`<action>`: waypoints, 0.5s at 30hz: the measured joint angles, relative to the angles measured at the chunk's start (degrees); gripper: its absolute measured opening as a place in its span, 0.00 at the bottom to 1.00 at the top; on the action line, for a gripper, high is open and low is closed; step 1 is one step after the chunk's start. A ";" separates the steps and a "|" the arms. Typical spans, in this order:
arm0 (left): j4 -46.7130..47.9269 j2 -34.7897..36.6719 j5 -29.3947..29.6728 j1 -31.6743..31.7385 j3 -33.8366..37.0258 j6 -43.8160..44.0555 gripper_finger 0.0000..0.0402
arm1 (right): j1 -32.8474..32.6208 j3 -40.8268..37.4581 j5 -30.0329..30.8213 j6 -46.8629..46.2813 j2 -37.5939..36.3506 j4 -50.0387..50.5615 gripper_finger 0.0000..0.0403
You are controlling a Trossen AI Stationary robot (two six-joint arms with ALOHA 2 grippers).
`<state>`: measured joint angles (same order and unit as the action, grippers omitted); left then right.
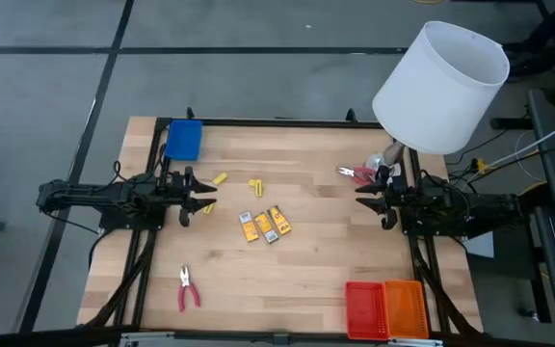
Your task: Pick & Place School Supplies
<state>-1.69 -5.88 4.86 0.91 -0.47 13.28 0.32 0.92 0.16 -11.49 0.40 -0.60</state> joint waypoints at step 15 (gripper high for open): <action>0.00 0.02 0.00 0.00 0.00 0.00 0.42 | 0.06 -0.02 4.98 2.71 0.00 -0.95 0.34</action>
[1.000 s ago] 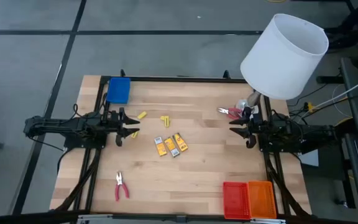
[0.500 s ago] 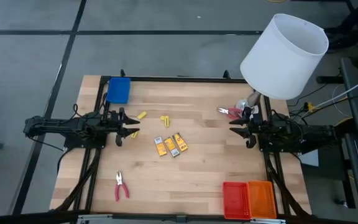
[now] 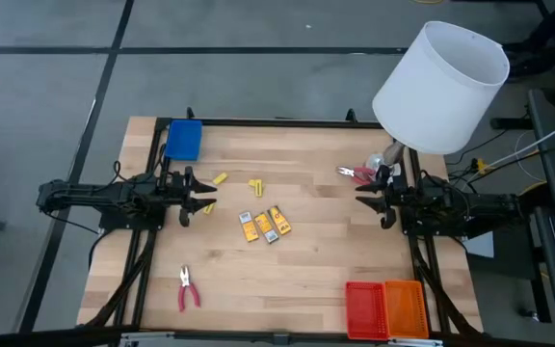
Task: Pick & Place School Supplies
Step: Put the yellow crayon box into the orange bin
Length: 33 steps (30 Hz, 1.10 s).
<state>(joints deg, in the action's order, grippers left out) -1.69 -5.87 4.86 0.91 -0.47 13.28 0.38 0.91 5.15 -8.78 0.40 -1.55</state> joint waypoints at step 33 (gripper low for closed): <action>-2.11 -0.04 0.60 0.00 -0.01 1.30 0.42 | -10.66 -0.01 16.18 -56.05 6.32 -28.49 0.34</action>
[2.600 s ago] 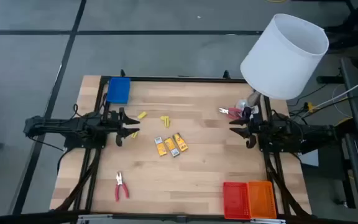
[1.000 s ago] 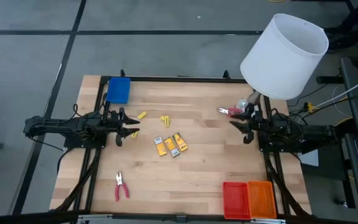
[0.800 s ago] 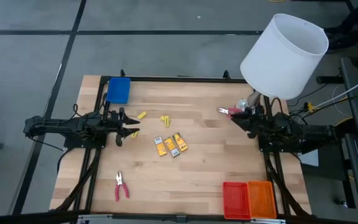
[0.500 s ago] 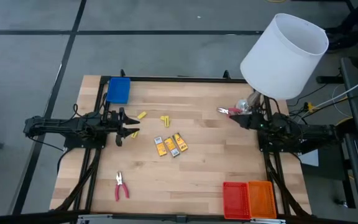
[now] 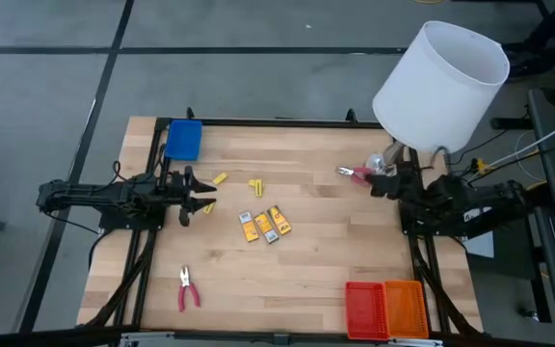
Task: Pick & Place School Supplies
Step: Put the yellow crayon box into the orange bin
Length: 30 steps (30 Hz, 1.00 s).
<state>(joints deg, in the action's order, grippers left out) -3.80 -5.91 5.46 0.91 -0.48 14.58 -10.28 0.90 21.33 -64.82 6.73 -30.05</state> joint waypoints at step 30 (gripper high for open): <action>-24.43 -0.15 -7.23 -0.04 -6.03 28.77 0.42 | -8.31 59.91 -10.01 28.02 69.70 -0.21 0.34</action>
<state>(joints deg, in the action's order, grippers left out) -28.23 -6.06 -1.77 0.86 -6.52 43.35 -18.59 60.81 11.32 -36.81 76.43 -30.26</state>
